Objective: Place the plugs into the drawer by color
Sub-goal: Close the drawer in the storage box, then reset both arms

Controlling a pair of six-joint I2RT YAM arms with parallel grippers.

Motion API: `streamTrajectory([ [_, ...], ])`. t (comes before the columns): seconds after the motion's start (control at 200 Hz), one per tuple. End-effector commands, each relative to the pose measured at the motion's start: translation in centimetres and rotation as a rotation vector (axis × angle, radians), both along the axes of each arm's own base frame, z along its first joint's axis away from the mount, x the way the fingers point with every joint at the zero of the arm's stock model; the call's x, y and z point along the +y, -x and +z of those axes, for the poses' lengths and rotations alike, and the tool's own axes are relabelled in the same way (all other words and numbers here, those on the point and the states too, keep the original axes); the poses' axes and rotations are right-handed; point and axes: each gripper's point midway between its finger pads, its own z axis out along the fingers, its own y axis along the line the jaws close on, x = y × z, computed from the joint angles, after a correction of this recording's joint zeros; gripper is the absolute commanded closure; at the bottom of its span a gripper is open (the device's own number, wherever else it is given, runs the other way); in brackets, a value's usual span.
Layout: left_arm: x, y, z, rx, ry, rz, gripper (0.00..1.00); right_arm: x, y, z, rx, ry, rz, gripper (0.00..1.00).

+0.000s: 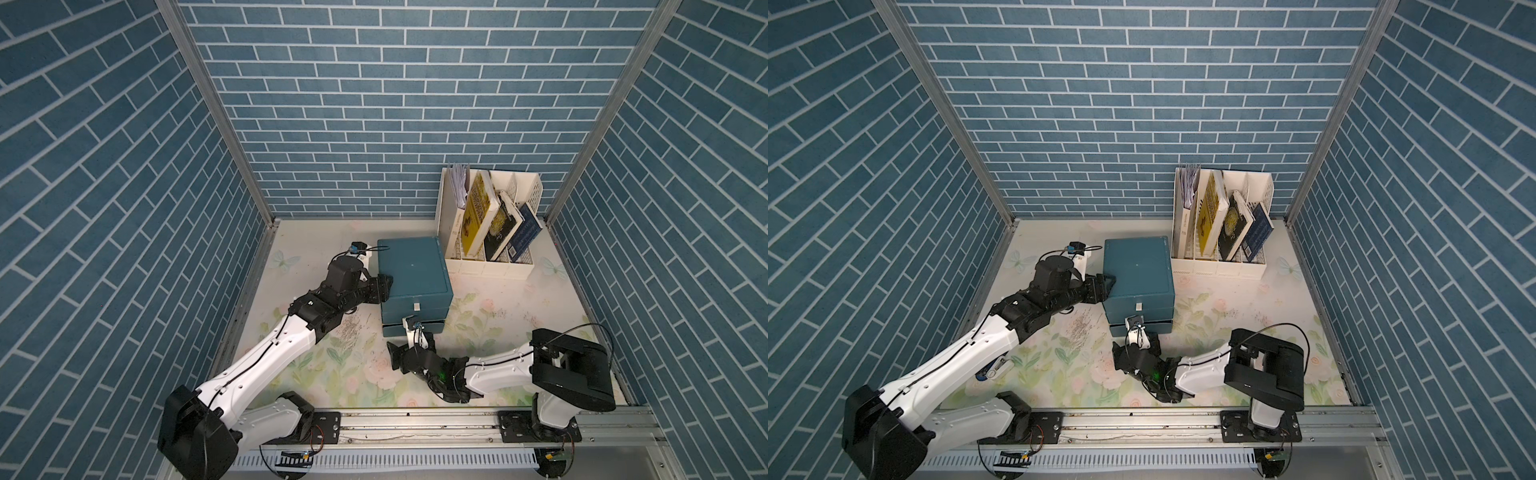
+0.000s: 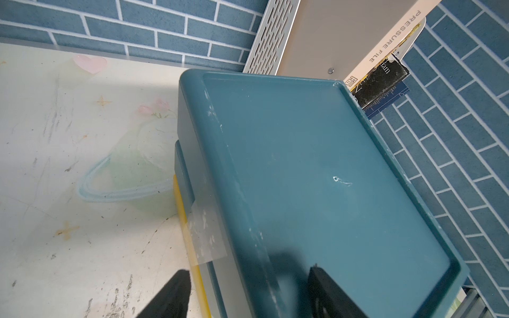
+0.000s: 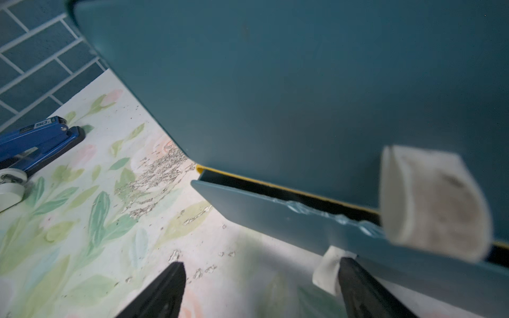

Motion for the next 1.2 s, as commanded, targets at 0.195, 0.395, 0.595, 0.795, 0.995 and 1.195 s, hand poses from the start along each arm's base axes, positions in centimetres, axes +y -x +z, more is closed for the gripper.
streamTrajectory([
  [0.195,1.7,1.5,-3.2,0.08,-0.108,0.01,0.28,1.0,-1.7,0.6,-0.098,0.064,-0.009,0.09],
  [0.395,1.8,1.6,-3.2,0.082,-0.108,0.013,0.28,1.3,-1.7,0.8,-0.105,0.068,0.006,0.09],
  [0.595,1.5,1.5,-1.4,0.04,-0.074,0.001,0.18,1.0,-0.6,3.1,-0.048,0.05,0.011,0.09],
  [0.795,1.2,1.0,1.9,-0.028,-0.021,0.007,0.17,-3.1,0.3,7.9,0.003,0.024,-0.07,0.08],
  [0.995,1.2,0.5,5.9,-0.111,0.037,0.03,0.17,-10.6,-0.6,13.1,-0.039,0.055,-0.265,0.06],
  [1.195,2.8,0.6,10.3,-0.224,0.063,0.095,0.14,-15.7,-0.9,17.1,-0.091,-0.049,-0.363,0.0],
])
